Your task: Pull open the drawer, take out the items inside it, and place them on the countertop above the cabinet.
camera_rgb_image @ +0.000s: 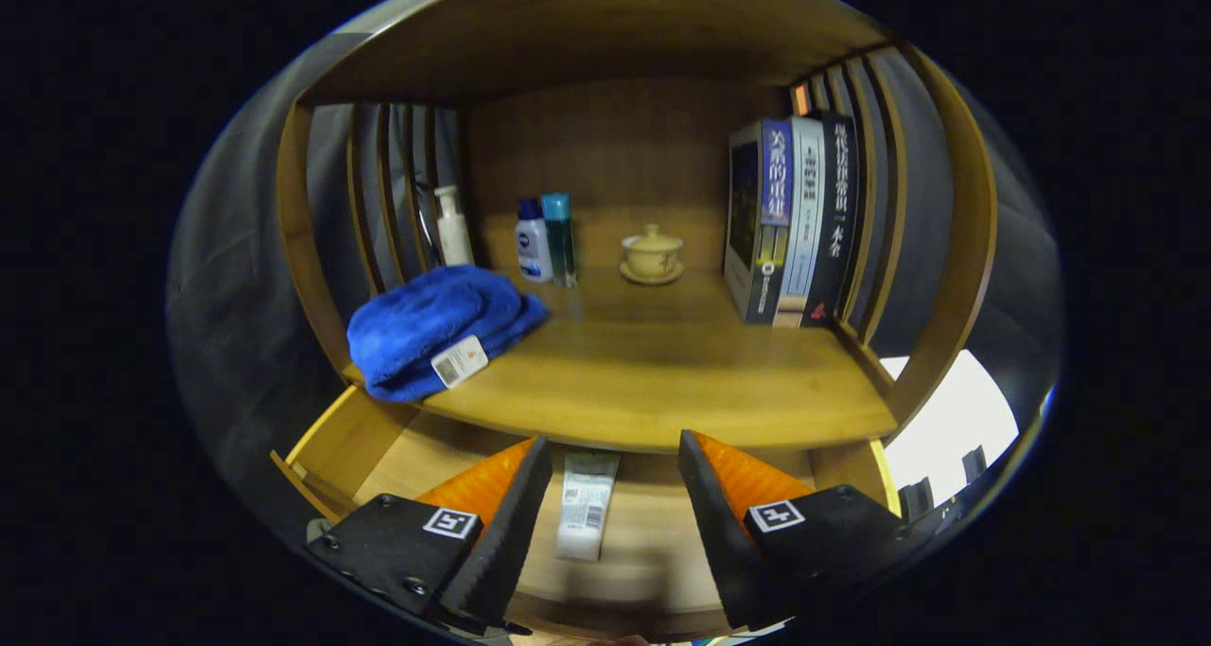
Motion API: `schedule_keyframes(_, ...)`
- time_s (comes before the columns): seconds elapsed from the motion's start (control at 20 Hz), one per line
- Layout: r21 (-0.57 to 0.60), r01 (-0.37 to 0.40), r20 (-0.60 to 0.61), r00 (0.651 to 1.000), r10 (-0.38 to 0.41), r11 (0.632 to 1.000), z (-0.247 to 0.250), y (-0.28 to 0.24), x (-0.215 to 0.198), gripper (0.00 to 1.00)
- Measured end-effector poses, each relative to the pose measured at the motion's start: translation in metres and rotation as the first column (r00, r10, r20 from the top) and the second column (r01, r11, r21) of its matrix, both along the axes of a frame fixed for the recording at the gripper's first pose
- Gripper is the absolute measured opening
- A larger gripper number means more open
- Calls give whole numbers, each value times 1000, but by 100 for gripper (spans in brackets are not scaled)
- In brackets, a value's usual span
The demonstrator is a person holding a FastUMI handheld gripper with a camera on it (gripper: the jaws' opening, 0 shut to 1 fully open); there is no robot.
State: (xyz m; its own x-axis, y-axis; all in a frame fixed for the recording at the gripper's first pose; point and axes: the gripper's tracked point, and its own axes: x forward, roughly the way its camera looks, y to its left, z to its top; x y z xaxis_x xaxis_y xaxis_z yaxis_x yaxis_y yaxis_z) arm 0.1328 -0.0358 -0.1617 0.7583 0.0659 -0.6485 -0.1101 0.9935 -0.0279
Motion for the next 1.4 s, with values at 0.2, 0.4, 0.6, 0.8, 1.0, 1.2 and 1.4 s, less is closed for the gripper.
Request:
schedule_keyframes(0.2,31,-19,-204,979,25,999,-47,20,-13,89)
schedule_keyframes(0.4,17,-14,-376,926,19,1000,-93,28,-27,89)
schedule_keyframes(0.6,6,-4,-427,904,6,1000,-109,29,-30,89)
schedule_keyframes(0.8,25,16,-500,866,-2,1000,-118,30,-38,85)
schedule_keyframes(1.0,0,-19,-567,823,16,1000,-130,24,-53,70)
schedule_keyframes(1.2,-35,-21,-561,828,-3,999,-132,11,-53,52)
schedule_keyframes(1.4,-12,-18,-497,868,10,1000,-118,13,-46,47)
